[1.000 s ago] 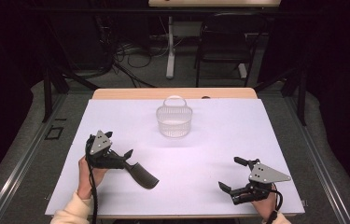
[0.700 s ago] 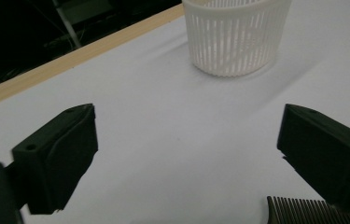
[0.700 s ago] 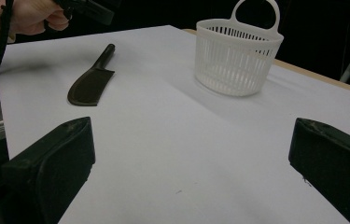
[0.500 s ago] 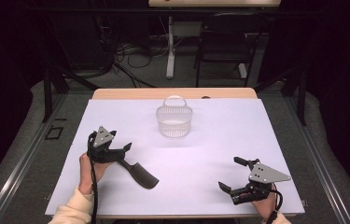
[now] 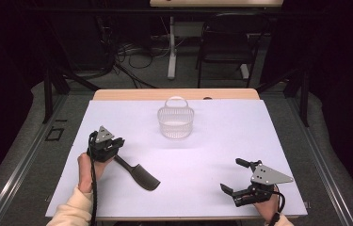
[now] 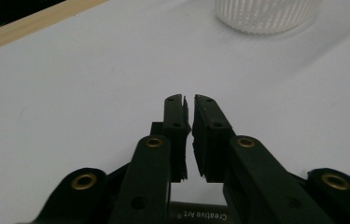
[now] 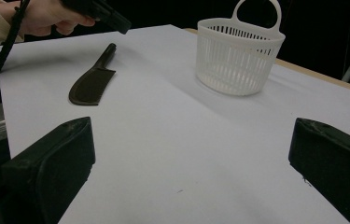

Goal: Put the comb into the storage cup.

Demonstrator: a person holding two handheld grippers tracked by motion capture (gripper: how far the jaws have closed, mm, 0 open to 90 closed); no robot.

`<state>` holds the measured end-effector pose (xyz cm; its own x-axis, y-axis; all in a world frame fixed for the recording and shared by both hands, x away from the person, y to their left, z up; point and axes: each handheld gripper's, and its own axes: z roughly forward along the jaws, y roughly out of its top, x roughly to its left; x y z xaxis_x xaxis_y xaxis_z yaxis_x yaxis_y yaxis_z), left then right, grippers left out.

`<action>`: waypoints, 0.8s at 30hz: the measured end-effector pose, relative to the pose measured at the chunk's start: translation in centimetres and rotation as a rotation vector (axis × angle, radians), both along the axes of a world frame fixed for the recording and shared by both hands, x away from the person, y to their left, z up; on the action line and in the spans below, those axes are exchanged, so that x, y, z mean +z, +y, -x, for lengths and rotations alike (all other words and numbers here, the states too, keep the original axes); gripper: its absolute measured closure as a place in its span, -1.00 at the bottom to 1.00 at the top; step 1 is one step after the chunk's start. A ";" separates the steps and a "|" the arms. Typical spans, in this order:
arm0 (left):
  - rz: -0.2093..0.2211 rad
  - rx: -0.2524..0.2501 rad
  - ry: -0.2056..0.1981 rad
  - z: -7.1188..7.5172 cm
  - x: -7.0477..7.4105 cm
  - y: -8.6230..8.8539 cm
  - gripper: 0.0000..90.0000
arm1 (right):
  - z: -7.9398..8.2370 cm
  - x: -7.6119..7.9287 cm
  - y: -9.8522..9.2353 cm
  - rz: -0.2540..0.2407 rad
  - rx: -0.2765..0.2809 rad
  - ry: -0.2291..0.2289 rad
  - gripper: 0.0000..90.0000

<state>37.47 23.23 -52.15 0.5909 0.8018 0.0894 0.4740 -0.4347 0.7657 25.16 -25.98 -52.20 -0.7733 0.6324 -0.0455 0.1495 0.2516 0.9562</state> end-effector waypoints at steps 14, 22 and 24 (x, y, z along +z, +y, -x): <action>-0.071 0.024 0.112 -1.1 -1.2 0.6 1.00 | 0.0 0.0 0.0 0.001 0.003 0.000 -1.00; -0.102 0.028 0.136 -1.2 -1.6 0.6 1.00 | 0.0 0.0 0.0 0.001 0.003 0.001 -1.00; -0.103 0.028 0.144 -1.2 -1.7 0.6 1.00 | 0.0 0.0 0.0 0.001 0.000 0.008 -1.00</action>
